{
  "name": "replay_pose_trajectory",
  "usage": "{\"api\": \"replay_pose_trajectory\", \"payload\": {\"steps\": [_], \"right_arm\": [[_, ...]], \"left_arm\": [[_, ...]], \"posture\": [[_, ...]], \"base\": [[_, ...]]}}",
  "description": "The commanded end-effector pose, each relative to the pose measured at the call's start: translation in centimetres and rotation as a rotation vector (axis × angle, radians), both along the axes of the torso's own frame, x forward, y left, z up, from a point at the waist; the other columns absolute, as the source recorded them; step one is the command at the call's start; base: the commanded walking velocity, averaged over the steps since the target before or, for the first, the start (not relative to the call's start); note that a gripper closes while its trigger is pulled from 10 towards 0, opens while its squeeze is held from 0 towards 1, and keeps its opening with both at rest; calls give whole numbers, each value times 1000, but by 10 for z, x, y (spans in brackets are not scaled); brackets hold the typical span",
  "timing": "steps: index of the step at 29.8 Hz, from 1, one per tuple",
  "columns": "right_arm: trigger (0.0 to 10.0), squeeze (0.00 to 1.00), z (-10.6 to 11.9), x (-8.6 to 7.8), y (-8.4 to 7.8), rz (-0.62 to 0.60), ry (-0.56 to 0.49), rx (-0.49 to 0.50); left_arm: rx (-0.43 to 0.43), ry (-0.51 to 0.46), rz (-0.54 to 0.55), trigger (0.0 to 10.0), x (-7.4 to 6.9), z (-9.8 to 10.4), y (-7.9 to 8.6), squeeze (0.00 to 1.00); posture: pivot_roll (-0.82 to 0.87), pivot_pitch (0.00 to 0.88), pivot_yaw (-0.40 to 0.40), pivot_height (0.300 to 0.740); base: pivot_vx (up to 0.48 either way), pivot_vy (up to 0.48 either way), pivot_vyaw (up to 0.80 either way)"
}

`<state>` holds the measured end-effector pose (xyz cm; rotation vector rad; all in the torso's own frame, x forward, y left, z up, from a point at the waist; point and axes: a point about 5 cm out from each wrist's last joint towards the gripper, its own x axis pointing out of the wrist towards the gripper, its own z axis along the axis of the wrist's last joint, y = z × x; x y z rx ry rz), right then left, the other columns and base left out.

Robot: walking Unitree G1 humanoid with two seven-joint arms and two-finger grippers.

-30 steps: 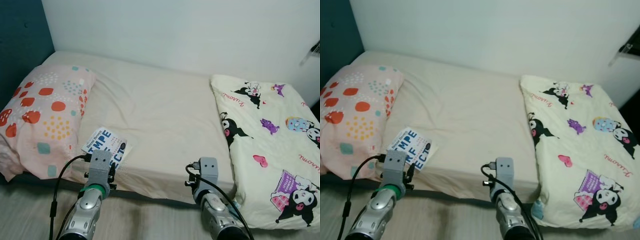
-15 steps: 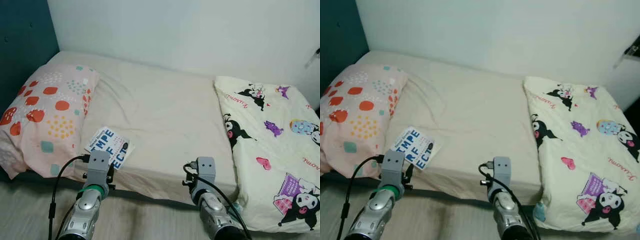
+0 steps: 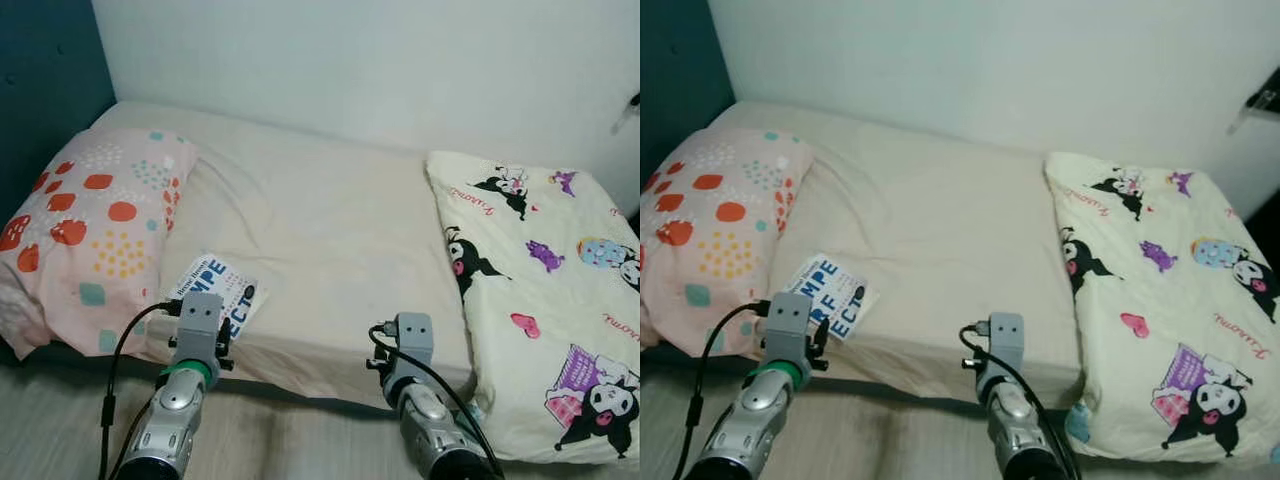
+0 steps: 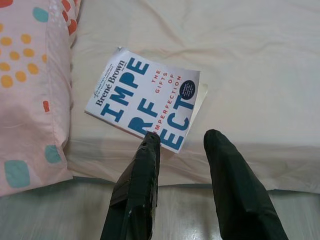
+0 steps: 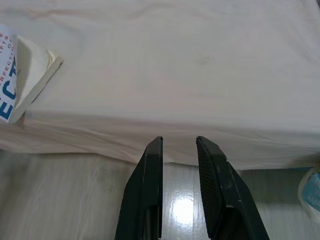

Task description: Clean up the room

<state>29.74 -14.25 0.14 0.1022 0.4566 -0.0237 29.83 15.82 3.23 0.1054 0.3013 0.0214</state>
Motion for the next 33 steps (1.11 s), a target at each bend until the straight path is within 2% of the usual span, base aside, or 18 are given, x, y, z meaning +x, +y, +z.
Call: {"api": "replay_pose_trajectory", "payload": {"steps": [1,19,33], "right_arm": [[10000,0,-5,-4,-3,-24,25,10],[10000,0,-7,-6,-9,-28,31,-4],[10000,0,-5,-5,-9,-24,31,-5]], "left_arm": [[-2,23,-10,10000,-3,-4,0,0],[-19,33,-14,10000,-5,-8,-5,0],[-25,33,-5,10000,-5,-7,-4,0]], "posture": [[97,8,-43,740],[82,13,-53,740],[79,19,-54,740]], "base": [[0,0,0],[0,0,0],[-270,0,0]]}}
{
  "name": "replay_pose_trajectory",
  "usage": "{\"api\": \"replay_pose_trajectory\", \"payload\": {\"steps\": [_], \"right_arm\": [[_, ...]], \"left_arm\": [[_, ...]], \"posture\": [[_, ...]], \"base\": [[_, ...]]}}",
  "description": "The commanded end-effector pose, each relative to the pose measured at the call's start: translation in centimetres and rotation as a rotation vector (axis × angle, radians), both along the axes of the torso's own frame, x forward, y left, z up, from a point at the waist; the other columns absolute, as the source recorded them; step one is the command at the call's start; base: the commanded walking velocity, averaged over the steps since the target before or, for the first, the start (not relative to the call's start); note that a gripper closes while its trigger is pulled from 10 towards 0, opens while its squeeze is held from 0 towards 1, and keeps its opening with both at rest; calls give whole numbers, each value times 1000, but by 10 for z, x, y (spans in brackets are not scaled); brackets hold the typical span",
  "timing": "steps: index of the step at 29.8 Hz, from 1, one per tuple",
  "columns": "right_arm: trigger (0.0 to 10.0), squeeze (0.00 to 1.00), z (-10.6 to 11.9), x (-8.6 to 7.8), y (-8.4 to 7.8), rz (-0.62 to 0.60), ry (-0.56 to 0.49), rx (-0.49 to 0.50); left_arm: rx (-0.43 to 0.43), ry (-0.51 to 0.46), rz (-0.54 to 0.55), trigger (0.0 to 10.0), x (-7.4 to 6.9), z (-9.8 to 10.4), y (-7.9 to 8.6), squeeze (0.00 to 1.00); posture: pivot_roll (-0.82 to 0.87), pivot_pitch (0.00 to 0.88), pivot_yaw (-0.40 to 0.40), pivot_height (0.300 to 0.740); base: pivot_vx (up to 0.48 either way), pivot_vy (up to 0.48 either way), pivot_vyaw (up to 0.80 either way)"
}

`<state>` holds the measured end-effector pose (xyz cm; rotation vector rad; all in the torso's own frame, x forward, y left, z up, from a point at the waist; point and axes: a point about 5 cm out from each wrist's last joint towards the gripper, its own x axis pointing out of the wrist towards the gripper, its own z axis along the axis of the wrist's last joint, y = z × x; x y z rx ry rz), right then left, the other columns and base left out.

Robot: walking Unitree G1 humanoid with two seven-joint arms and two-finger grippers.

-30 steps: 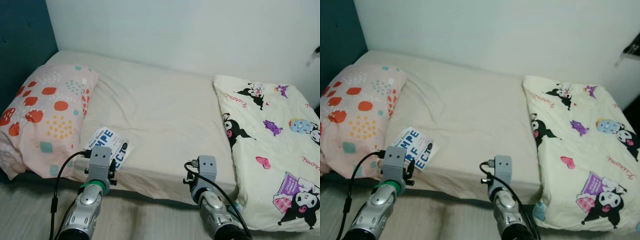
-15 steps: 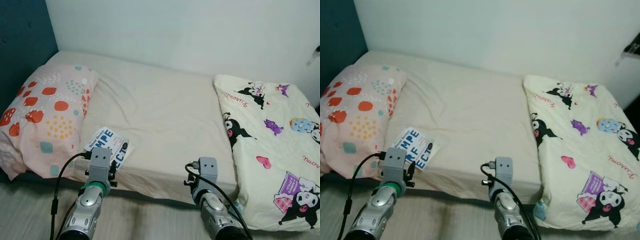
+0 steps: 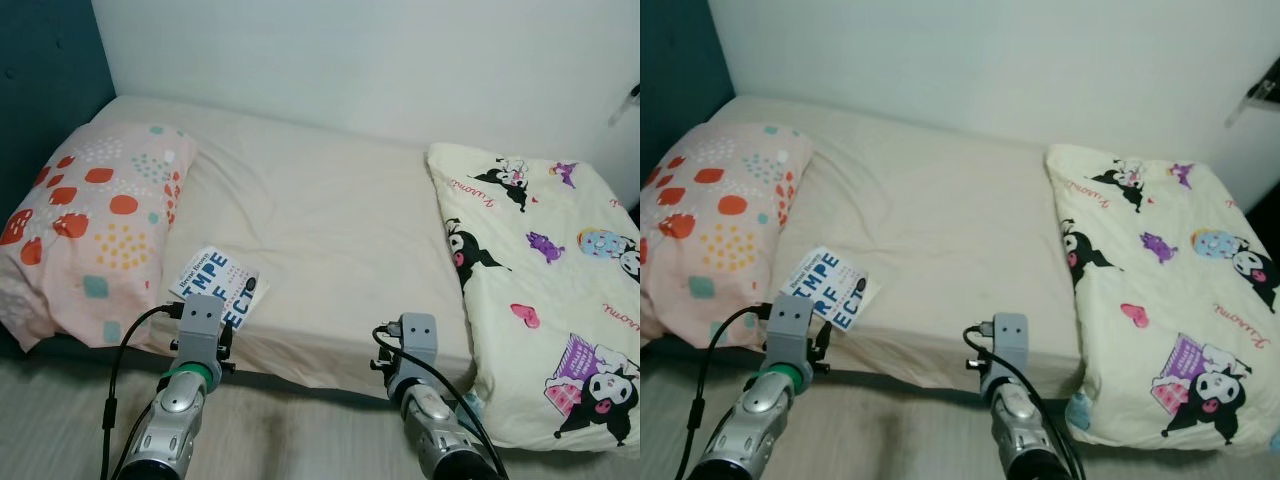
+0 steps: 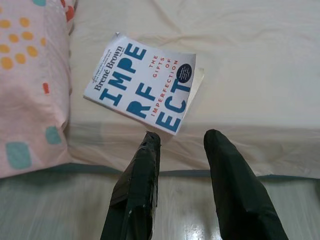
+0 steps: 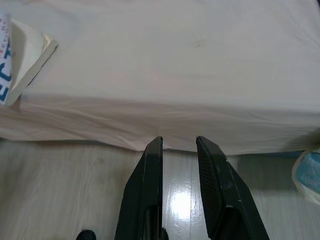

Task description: Clean up the room

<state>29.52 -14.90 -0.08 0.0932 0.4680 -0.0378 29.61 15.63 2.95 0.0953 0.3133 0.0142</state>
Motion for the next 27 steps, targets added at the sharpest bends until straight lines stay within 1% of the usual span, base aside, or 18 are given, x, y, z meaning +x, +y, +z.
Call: {"api": "replay_pose_trajectory", "payload": {"steps": [1,8,20,27], "right_arm": [[10000,0,-3,-3,-3,-13,18,7],[10000,0,-4,-3,-3,-13,19,7],[10000,0,-4,-4,-4,2,27,-3],[10000,0,-4,-3,-3,9,31,-5]], "left_arm": [[-14,21,-1,10000,-3,-5,-2,0],[-13,23,-1,10000,-3,-5,-2,0],[-18,28,7,10000,-4,-7,-1,0],[-17,34,8,10000,-6,-9,0,0]], "posture": [[79,19,-54,740],[77,20,-54,740],[71,26,-77,740],[68,21,-72,740]], "base": [[-270,0,0],[-264,0,0],[-261,0,0],[-258,0,0]]}}
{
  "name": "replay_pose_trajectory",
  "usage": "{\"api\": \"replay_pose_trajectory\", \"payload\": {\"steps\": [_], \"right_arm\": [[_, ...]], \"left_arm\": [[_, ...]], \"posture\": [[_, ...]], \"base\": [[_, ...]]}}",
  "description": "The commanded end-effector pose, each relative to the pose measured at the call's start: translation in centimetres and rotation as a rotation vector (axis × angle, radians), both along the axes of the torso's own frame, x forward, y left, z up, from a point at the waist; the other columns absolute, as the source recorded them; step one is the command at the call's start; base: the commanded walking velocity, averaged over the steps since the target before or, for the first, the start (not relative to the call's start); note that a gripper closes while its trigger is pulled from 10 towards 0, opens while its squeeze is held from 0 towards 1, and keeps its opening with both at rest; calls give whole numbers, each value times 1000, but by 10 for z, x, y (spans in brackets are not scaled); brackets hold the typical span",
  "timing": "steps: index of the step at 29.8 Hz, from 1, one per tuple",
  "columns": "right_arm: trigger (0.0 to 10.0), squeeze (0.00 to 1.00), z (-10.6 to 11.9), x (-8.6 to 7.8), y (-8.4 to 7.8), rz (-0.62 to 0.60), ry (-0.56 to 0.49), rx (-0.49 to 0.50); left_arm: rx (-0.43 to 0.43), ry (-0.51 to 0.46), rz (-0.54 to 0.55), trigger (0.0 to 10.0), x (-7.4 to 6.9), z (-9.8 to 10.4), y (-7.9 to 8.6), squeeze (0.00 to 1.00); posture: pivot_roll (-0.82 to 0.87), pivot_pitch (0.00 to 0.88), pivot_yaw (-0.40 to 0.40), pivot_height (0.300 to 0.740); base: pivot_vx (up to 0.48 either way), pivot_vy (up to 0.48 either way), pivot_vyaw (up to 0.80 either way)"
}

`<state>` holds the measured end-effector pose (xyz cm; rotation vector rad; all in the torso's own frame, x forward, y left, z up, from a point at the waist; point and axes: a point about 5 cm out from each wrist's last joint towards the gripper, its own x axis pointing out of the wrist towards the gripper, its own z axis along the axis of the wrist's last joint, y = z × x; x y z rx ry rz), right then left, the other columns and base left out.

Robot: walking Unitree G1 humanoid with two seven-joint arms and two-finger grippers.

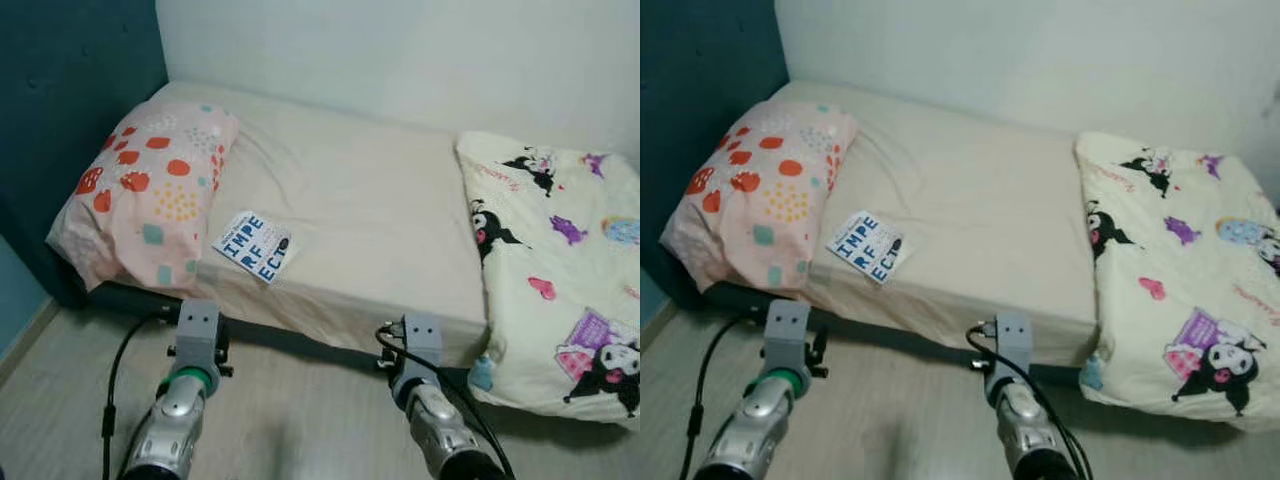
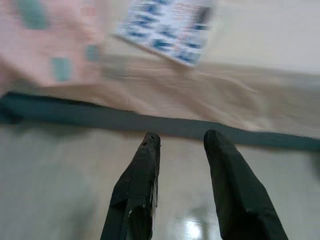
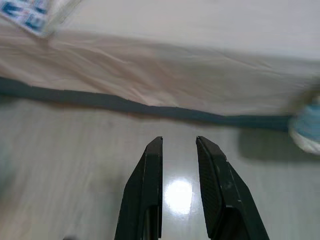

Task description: Clean up the room

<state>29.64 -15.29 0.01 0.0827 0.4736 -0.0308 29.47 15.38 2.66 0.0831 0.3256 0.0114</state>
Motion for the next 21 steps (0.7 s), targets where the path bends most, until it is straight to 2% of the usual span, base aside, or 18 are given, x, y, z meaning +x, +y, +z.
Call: {"api": "replay_pose_trajectory", "payload": {"steps": [1,21], "right_arm": [[10000,0,-5,-4,2,1,27,3],[10000,0,-8,-6,1,13,58,-11]], "left_arm": [[-5,24,7,10000,-5,-6,3,0],[6,89,-29,10000,-6,-15,-4,0]], "posture": [[67,19,-72,740],[61,11,-60,740]], "base": [[0,0,0],[0,0,0]]}}
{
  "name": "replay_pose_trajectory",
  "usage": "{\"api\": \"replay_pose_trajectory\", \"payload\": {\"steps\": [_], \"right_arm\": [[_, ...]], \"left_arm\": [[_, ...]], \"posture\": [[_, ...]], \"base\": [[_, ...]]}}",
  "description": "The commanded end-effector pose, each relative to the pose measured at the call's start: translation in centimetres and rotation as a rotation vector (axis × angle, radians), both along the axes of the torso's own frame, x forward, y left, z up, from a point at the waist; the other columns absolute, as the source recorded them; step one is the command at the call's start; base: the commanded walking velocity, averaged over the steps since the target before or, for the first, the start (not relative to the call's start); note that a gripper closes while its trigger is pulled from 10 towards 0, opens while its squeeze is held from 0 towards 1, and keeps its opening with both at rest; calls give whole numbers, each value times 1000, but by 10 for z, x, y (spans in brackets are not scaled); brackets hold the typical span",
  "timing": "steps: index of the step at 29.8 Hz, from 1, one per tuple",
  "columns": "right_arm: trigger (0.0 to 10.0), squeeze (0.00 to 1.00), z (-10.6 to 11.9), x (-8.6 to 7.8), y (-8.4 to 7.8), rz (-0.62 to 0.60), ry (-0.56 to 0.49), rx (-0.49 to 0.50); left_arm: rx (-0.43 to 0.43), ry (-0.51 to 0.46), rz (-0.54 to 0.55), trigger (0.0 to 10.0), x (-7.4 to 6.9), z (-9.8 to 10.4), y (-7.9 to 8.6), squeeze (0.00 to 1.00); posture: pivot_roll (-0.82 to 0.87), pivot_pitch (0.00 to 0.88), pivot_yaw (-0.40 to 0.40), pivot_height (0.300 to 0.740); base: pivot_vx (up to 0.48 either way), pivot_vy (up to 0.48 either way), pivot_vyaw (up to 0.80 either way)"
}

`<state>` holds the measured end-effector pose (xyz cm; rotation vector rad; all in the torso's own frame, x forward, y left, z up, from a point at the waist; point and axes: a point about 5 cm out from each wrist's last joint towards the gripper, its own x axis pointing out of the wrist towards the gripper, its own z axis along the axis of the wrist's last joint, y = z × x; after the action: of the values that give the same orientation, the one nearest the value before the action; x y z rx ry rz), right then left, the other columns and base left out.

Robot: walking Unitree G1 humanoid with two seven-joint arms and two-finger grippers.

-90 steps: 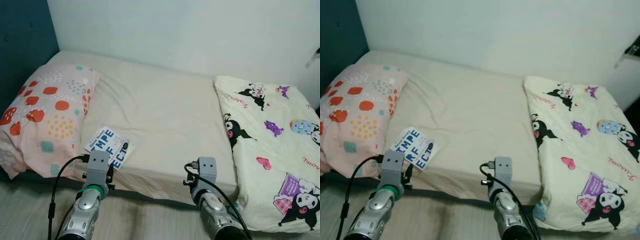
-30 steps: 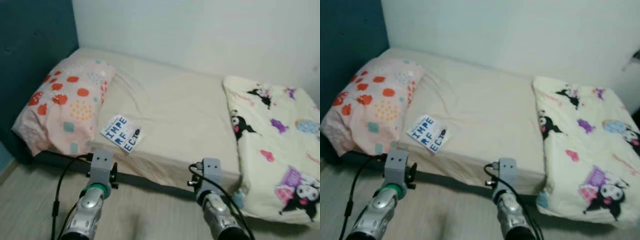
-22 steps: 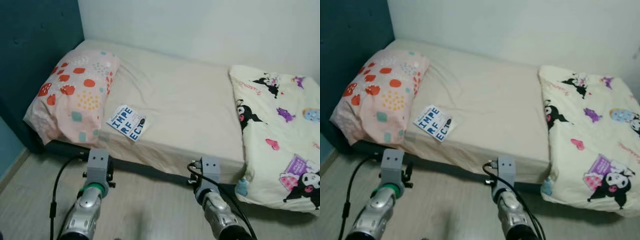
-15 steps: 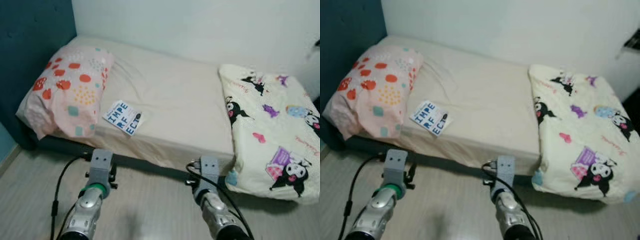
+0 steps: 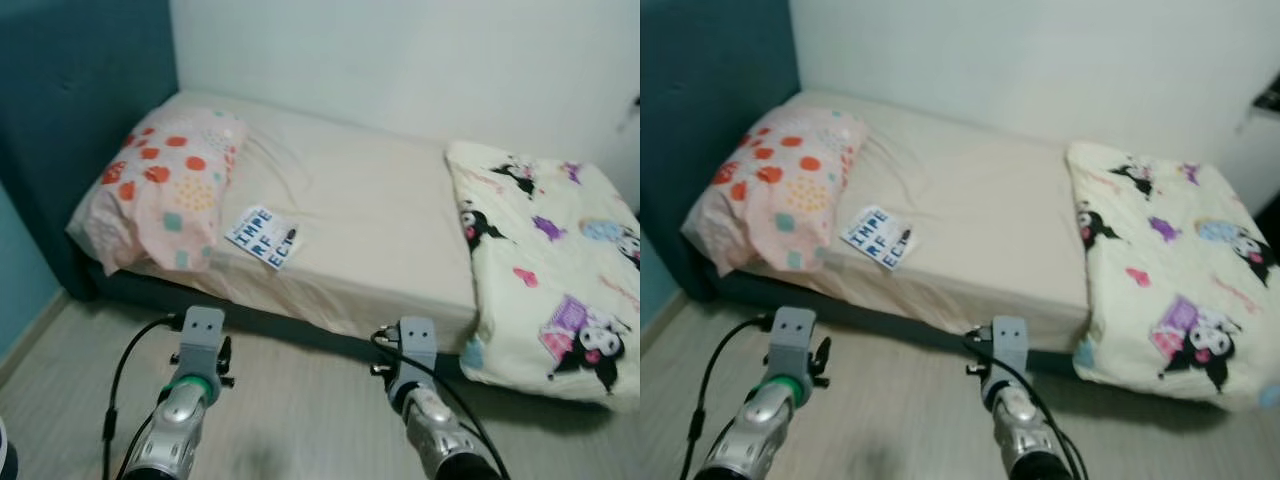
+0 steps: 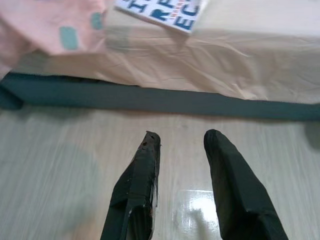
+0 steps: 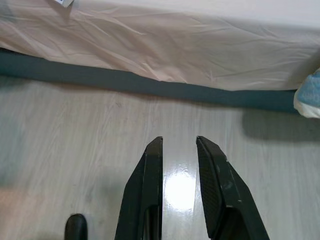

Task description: Clean up the room

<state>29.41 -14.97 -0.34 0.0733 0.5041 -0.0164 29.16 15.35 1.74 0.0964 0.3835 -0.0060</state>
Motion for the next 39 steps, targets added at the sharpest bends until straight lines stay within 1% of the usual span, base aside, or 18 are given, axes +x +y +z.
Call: {"api": "replay_pose_trajectory", "payload": {"steps": [1,5,10,11,13,14,15,18,22,25,28,33,36,39], "right_arm": [[10000,0,-4,-3,-1,-2,31,-7],[10000,0,-2,0,-1,0,31,-10],[10000,0,-4,-3,-3,-5,37,-14],[10000,0,-8,-7,-4,-7,51,-26],[10000,0,-12,-12,-6,-21,61,-32],[10000,0,-13,-13,-6,-26,62,-31],[10000,0,-13,-13,-6,-29,61,-29],[10000,0,-13,-13,-5,-29,60,-26],[10000,0,-11,-11,-3,-18,50,-28],[10000,0,-8,-7,-1,-5,47,-28],[10000,0,-5,-3,3,-3,52,-16],[10000,0,-4,-1,6,-12,61,7],[10000,0,-10,-6,6,3,88,10],[10000,0,-12,-9,6,2,98,13]], "left_arm": [[-2,36,-19,10000,-2,-5,-4,0],[-3,34,-27,10000,2,-3,-5,0],[-7,38,-24,10000,0,-5,-5,0],[0,57,-23,10000,-5,-10,-6,0],[-2,74,-20,10000,-12,-16,-8,0],[-1,80,-20,10000,-14,-18,-8,0],[-1,81,-21,10000,-15,-19,-9,0],[11,80,-23,10000,-15,-18,-8,0],[46,54,-25,10000,-8,-13,-5,0],[50,45,-7,10000,-5,-9,1,0],[51,43,11,10000,-4,-8,7,0],[57,39,-6,10000,-2,-5,5,0],[63,29,-5,10000,1,-3,2,0],[57,20,7,10000,3,0,2,0]], "posture": [[55,19,-58,740],[54,38,-57,740],[52,45,-57,740],[52,25,-51,740],[45,16,-36,740],[45,16,-36,740],[41,34,-30,740],[42,26,-29,740],[48,22,-33,740],[62,20,-40,740],[75,26,-29,740],[110,36,-50,740],[111,37,-66,740],[109,33,-82,740]], "base": [[0,0,0],[0,0,0],[0,0,0],[0,0,0],[0,0,0],[0,0,0],[0,0,0],[0,0,0],[0,0,0],[0,0,0],[0,0,0],[0,0,0],[0,0,0],[0,0,0]]}}
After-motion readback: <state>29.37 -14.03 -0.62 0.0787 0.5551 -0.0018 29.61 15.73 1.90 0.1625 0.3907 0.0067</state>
